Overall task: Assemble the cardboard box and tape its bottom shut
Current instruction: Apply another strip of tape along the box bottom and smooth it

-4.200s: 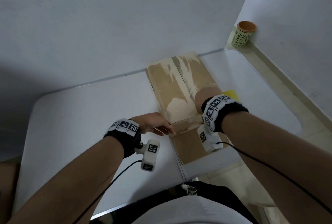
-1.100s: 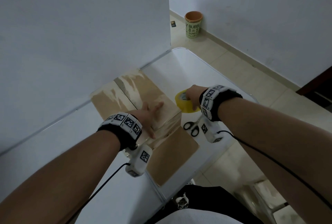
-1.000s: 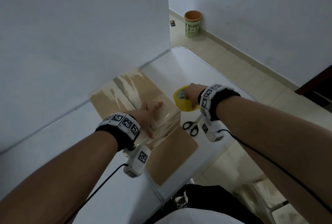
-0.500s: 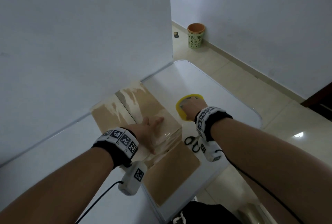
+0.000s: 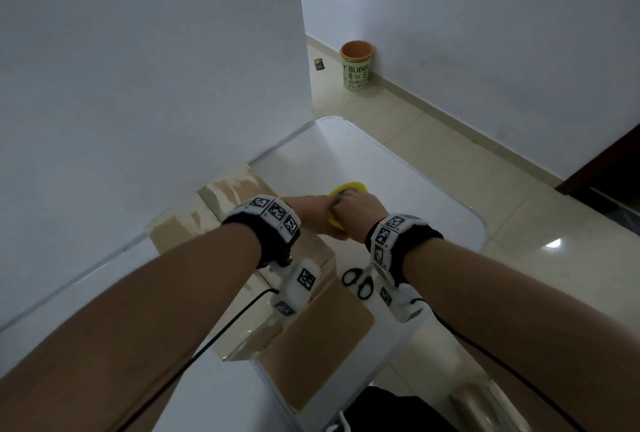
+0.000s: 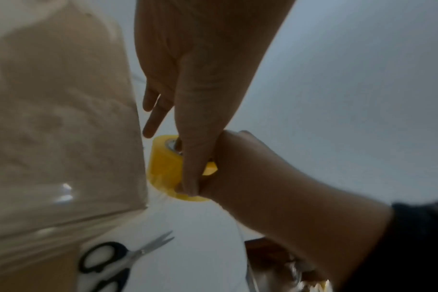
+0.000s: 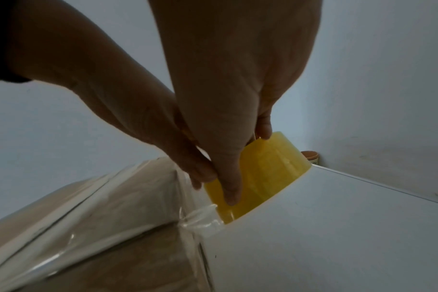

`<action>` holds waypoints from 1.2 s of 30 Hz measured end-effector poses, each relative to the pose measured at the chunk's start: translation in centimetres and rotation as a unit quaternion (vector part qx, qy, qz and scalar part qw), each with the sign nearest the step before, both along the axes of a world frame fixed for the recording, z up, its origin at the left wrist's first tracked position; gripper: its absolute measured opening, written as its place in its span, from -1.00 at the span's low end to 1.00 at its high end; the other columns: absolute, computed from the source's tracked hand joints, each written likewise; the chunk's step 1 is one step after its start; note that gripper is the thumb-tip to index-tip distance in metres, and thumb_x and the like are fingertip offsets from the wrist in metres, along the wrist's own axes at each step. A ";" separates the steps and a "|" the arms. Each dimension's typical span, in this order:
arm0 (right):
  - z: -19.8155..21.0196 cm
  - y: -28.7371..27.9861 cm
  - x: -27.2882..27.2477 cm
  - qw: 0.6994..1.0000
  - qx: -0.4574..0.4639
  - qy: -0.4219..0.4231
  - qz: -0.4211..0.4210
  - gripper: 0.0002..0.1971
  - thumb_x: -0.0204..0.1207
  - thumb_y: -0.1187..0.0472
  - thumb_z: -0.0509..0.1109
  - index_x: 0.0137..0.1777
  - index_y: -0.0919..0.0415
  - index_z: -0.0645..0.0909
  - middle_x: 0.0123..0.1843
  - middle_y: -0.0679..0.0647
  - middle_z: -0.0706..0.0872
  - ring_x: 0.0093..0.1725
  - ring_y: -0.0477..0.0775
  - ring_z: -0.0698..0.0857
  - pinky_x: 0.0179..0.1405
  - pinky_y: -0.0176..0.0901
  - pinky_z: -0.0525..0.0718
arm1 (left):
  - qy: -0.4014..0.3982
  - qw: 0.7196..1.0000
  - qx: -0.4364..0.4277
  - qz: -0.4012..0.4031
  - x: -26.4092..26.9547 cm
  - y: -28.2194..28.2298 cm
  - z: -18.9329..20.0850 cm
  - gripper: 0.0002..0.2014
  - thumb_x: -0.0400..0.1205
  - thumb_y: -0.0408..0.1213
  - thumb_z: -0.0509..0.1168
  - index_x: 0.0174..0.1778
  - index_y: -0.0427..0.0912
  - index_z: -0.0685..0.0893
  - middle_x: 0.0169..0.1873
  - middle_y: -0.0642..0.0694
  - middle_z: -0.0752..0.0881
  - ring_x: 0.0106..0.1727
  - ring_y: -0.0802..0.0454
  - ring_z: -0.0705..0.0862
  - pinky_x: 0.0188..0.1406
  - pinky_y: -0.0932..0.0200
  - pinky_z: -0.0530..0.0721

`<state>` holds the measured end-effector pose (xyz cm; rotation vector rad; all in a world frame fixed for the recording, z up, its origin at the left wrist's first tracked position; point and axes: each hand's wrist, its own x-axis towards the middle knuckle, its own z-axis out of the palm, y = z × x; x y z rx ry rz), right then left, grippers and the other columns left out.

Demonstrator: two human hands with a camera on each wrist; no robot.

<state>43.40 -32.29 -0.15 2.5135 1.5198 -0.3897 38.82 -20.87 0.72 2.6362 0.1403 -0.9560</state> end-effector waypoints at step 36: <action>-12.7 -7.3 -2.2 0.941 -0.113 0.199 -0.250 -0.65 0.67 0.26 0.12 0.43 0.13 0.41 0.36 0.27 0.48 0.25 0.36 0.57 0.18 0.08 0.59 | -0.014 0.934 -0.287 0.215 0.0 0.6 -3.2 -0.64 0.55 -0.30 0.47 0.23 -0.34 0.64 0.12 -0.25 0.74 -0.02 -0.06 0.74 -0.17 0.32 0.70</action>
